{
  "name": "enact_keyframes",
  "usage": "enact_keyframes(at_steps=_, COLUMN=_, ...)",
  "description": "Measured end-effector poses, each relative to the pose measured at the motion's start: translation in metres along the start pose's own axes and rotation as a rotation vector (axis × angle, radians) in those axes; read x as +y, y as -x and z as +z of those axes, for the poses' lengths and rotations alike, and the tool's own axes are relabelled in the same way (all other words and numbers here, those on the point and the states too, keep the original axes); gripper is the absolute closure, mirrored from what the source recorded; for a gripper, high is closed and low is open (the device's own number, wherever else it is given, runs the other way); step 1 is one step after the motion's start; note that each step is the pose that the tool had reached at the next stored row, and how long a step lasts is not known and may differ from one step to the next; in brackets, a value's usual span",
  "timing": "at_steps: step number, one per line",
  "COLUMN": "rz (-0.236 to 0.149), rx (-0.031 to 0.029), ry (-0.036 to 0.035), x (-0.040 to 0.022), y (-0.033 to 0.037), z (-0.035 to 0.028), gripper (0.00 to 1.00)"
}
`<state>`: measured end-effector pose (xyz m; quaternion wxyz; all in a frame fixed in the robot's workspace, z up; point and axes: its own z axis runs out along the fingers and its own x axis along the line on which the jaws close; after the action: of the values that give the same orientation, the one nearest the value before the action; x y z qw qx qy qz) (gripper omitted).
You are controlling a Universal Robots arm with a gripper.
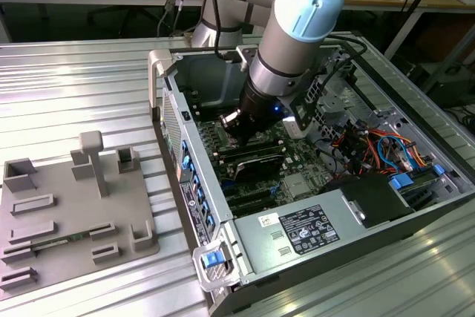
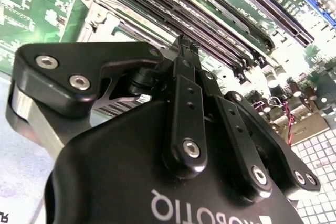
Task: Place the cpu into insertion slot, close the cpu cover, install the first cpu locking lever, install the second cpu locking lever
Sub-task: 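Install the second cpu locking lever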
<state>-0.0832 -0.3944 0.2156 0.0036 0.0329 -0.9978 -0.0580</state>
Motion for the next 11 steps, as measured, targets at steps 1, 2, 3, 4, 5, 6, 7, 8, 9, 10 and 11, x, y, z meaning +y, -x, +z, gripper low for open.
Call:
enact_keyframes(at_steps=1, rz=0.0, rx=0.0001, ry=0.0003, x=0.0, y=-0.0011, z=0.0, gripper=0.89)
enact_keyframes(at_steps=2, rz=0.0, rx=-0.0001, ry=0.0022, x=0.0001, y=-0.0026, z=0.0001, gripper=0.89)
enact_keyframes(at_steps=3, rz=0.0, rx=-0.0002, ry=0.0039, x=0.0002, y=-0.0035, z=0.0001, gripper=0.89)
enact_keyframes(at_steps=4, rz=0.0, rx=-0.0004, ry=0.0058, x=0.0003, y=-0.0043, z=0.0002, gripper=0.89)
enact_keyframes(at_steps=5, rz=0.0, rx=-0.0004, ry=0.007, x=0.0003, y=-0.0051, z=0.0002, gripper=0.89)
enact_keyframes(at_steps=6, rz=0.0, rx=-0.0006, ry=0.0084, x=0.0004, y=-0.0063, z=0.0005, gripper=0.89)
enact_keyframes(at_steps=7, rz=0.0, rx=-0.0007, ry=0.0095, x=0.0004, y=-0.0077, z=0.0007, gripper=0.89)
enact_keyframes(at_steps=8, rz=0.0, rx=-0.0007, ry=0.0101, x=0.0005, y=-0.0085, z=0.0009, gripper=0.89)
enact_keyframes(at_steps=9, rz=0.0, rx=-0.0007, ry=0.0106, x=0.0005, y=-0.0093, z=0.001, gripper=0.89)
enact_keyframes(at_steps=10, rz=0.0, rx=-0.0008, ry=0.0111, x=0.0006, y=-0.0102, z=0.0012, gripper=0.89)
enact_keyframes(at_steps=11, rz=0.0, rx=-0.0007, ry=0.0113, x=0.0006, y=-0.0106, z=0.0012, gripper=0.89)
